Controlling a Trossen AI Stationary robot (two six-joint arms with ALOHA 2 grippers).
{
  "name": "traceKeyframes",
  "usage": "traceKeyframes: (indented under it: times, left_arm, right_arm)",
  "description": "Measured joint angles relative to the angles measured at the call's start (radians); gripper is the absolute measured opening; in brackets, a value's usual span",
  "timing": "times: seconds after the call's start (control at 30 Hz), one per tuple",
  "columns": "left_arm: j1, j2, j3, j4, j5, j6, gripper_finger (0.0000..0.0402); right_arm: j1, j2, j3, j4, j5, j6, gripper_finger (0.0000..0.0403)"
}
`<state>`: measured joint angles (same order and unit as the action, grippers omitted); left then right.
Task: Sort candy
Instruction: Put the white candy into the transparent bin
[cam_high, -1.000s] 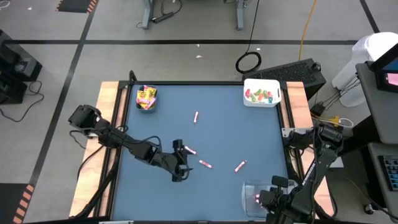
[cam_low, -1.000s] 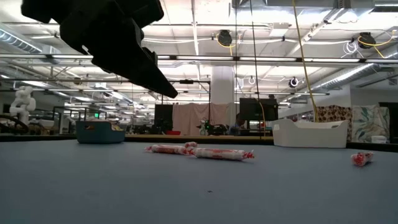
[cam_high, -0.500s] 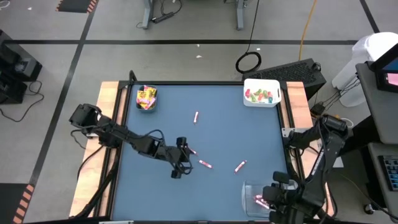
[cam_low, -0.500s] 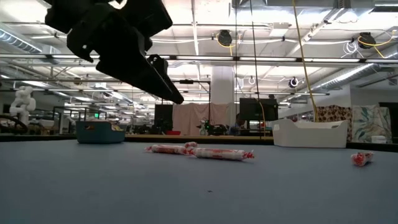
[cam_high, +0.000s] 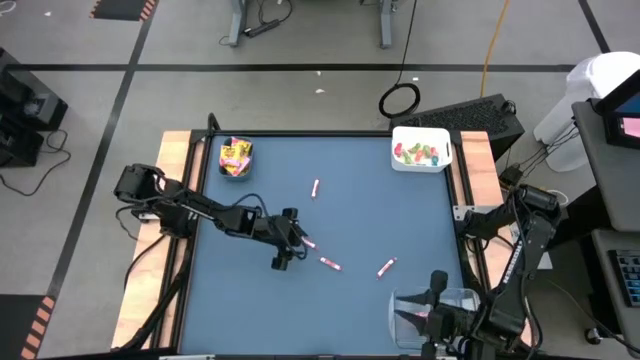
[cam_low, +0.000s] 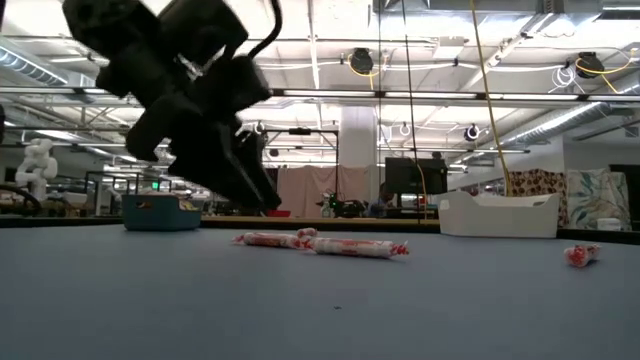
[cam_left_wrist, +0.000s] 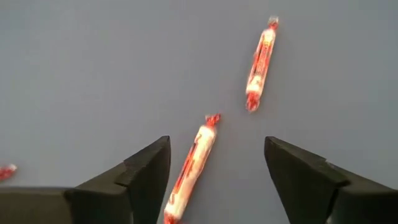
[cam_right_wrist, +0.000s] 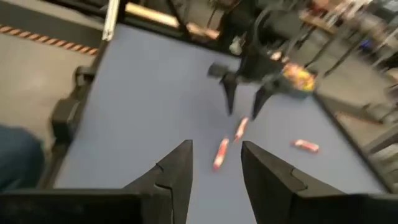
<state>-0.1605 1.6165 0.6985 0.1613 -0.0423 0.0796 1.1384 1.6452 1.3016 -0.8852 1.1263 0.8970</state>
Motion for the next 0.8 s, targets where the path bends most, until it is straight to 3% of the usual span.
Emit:
traceKeyframes:
  times: [0.13,0.47,0.67,0.8]
  left_arm:
    - [0.041,0.000,-0.085,0.113,0.030,0.006,0.0241]
    - [0.104,0.000,-0.270,0.458,0.103,0.014,0.0215]
    - [0.108,0.049,-0.284,0.532,0.103,0.017,0.0214]
    - [0.108,0.142,-0.267,0.573,0.103,0.036,0.0214]
  right_arm:
    - [-0.028,0.018,0.000,0.014,0.058,-0.024,0.0127]
    - [-0.143,0.100,0.000,0.111,0.058,-0.045,0.0127]
    - [-0.212,0.152,0.000,0.213,0.050,-0.098,0.0127]
    - [-0.260,0.163,0.000,0.274,-0.018,-0.170,0.0127]
